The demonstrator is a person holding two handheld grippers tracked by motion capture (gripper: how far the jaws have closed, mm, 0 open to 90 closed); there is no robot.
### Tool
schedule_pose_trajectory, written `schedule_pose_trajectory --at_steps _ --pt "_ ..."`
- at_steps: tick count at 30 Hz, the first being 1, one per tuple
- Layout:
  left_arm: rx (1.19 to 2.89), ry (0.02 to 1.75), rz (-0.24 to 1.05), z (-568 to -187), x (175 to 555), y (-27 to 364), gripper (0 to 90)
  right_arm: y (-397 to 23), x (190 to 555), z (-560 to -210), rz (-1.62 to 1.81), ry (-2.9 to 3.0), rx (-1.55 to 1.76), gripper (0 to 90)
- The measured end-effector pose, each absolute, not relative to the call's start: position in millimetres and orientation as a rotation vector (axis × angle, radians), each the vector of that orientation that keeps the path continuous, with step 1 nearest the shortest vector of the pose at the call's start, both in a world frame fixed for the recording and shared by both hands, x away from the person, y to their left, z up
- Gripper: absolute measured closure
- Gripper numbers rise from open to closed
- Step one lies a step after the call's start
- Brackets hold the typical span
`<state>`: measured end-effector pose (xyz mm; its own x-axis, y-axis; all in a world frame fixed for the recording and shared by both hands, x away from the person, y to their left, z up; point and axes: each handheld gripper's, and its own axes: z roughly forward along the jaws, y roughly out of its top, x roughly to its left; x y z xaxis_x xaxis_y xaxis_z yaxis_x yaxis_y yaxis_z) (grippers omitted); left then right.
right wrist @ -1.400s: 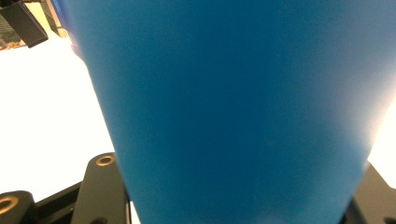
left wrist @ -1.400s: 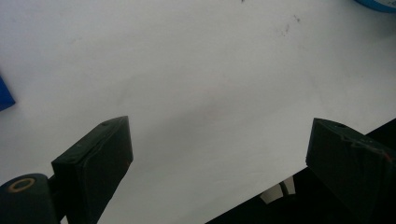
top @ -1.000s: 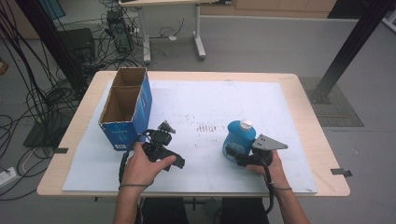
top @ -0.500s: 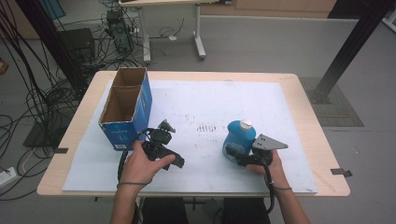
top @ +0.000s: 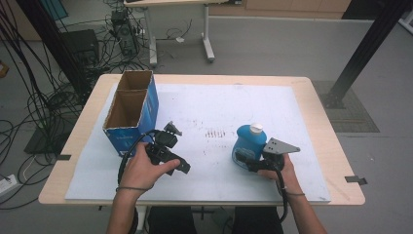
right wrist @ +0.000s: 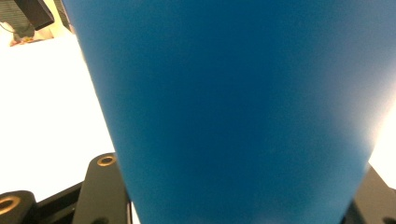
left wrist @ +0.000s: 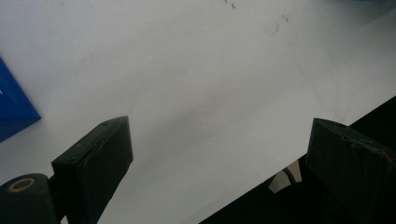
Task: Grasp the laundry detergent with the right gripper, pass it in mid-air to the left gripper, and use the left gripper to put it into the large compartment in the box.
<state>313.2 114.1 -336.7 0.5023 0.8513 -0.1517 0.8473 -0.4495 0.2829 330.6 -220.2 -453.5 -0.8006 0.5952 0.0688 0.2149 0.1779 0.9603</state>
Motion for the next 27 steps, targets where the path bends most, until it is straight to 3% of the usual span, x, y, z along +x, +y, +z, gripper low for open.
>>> schedule_pose_trajectory --at_steps 27 --pt "2.513 1.174 0.065 -286 313 103 7.5 -217 342 -411 1.765 2.341 0.578 41.5"
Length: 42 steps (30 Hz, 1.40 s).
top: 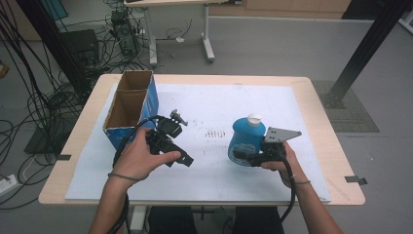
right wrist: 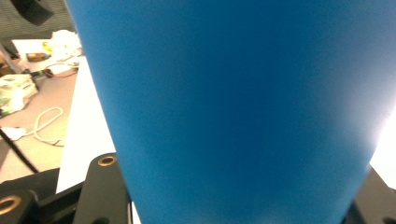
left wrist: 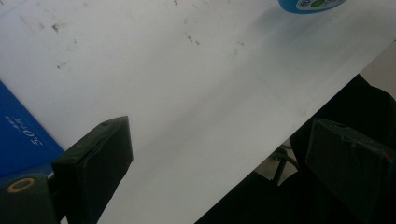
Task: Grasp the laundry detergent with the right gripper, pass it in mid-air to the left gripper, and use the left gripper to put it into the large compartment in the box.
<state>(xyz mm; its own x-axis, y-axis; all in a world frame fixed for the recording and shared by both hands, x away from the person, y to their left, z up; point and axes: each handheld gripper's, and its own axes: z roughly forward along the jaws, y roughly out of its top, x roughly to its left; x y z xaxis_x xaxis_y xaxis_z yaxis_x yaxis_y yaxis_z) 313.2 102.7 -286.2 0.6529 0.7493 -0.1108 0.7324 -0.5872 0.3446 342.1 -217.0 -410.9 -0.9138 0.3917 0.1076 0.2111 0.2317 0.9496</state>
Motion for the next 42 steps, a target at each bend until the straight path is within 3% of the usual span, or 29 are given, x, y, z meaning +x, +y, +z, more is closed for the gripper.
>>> schedule_pose_trajectory --at_steps 19,42 --pt "2.579 0.956 0.043 -252 315 92 7.5 -212 351 -381 1.861 2.421 0.418 41.6" --pt "2.685 0.698 0.048 -217 318 77 7.6 -193 350 -375 1.875 2.525 0.281 41.5"
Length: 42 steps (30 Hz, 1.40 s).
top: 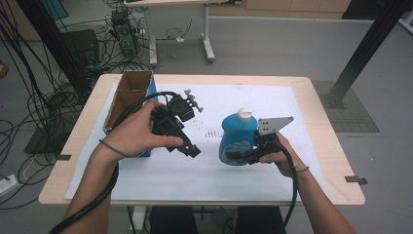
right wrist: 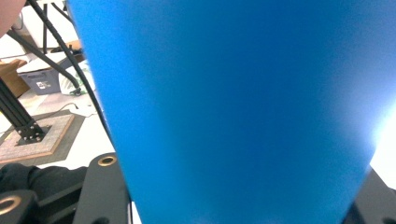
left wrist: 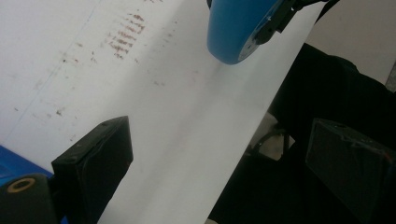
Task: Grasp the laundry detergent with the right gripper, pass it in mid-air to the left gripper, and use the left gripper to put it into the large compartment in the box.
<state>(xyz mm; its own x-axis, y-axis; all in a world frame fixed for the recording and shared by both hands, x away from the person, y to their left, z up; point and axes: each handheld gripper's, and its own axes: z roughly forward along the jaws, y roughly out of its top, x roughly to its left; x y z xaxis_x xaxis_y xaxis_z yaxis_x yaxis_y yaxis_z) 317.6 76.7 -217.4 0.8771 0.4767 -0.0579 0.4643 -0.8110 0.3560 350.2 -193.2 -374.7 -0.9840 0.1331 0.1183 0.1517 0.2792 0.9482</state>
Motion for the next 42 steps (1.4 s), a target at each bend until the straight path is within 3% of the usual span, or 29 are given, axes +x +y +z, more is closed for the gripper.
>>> schedule_pose_trajectory --at_steps 42 --pt "2.802 0.538 0.056 -207 319 47 7.4 -153 346 -368 -1.733 -2.541 -0.048 41.5"
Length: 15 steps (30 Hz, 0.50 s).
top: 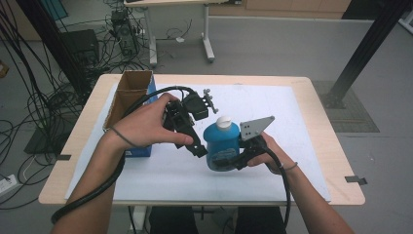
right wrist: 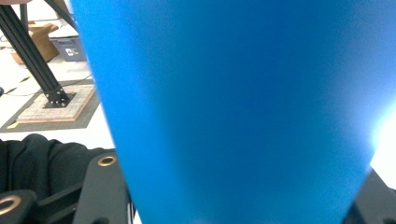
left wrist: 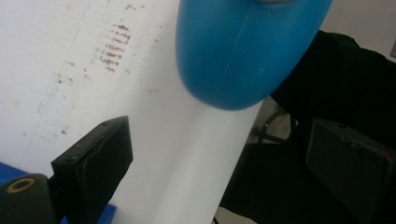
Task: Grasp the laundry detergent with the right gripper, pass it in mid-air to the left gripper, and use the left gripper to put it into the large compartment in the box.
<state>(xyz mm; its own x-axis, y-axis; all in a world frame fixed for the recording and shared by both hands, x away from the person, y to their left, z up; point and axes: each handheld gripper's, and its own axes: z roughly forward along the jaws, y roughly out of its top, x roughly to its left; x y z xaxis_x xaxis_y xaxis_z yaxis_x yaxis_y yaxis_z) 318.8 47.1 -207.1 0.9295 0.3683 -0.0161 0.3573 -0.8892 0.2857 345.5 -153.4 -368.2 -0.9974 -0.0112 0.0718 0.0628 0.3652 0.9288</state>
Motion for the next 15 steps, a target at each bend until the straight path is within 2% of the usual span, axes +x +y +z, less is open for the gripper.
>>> schedule_pose_trajectory --at_steps 15 --pt "2.796 0.522 0.103 -203.7 319.3 37.8 4.9 -144.1 343.7 -364.6 -1.728 -2.538 -0.002 41.5"
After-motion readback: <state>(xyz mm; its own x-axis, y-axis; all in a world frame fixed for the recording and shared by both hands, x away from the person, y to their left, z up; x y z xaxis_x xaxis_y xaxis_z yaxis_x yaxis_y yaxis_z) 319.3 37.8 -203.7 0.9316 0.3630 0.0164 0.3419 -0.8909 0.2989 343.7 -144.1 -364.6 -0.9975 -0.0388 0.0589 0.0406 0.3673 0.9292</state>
